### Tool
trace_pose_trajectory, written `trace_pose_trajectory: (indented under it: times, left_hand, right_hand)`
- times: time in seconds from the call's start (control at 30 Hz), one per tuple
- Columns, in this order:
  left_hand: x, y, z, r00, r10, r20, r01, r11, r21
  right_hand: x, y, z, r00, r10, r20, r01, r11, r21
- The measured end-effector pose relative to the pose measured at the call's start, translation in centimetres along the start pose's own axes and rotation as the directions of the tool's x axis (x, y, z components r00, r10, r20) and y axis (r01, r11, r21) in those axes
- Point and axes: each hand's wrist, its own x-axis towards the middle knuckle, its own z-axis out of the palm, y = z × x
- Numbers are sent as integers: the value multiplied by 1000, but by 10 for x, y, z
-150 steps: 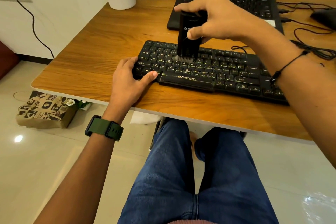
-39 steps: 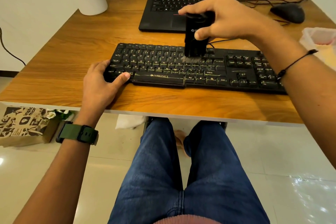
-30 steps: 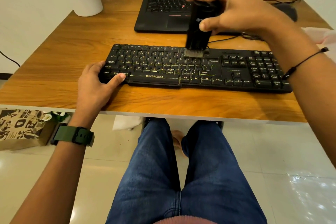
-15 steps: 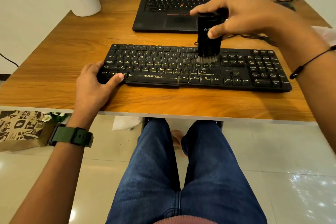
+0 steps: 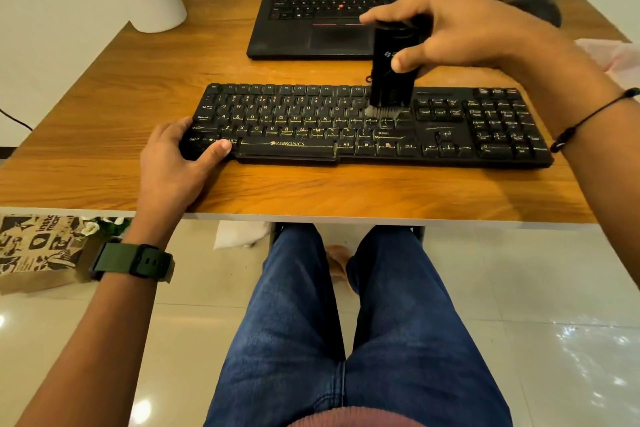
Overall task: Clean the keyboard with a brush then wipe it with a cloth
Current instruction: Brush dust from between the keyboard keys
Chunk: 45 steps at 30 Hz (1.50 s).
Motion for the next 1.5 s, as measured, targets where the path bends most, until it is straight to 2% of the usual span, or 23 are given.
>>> trace_pose_trajectory:
  times: [0.13,0.27,0.37,0.47,0.73,0.93,1.07,1.17,1.33,1.5]
  left_hand:
    - [-1,0,1,1000,1,7,-1,1000,13]
    - [-1,1,0,1000,2,3,-2,999,33]
    - [-1,2,-1,1000,0,-2,1,999,43]
    - [-2,3,-1,1000,-10,9,10,999,36]
    - [-2,1,0,1000,-4,-1,4,1000,25]
    - [0,-2,2,1000,-3,-7,3,1000,18]
    - [-1,-2,1,1000,3,-10,-3,1000,24]
    - [-1,-1,0,1000,-3,1,3,1000,24]
    - [-2,0,1,1000,-6,0,6,1000,16]
    - [-2,2,1,1000,-9,-11,9,1000,21]
  right_hand:
    - [-12,5,-11,1000,12,-10,-12,999,-46]
    - [-9,-11,-7,991,-55,-126,56,998,4]
    - [4,-22,7,992,-101,-82,100,995,-19]
    - [9,-19,12,994,-103,-28,99,988,-115]
    - [-18,9,-11,999,43,-10,-43,999,-31]
    - [-17,-11,-13,994,-34,-109,32,999,-16]
    - [0,-22,8,992,-93,-89,90,995,-40]
    - [2,-16,12,996,-73,-54,68,993,-94]
    - [-19,2,-5,999,41,-32,-43,998,-38]
    - [-30,2,-25,998,32,-61,-34,999,-24]
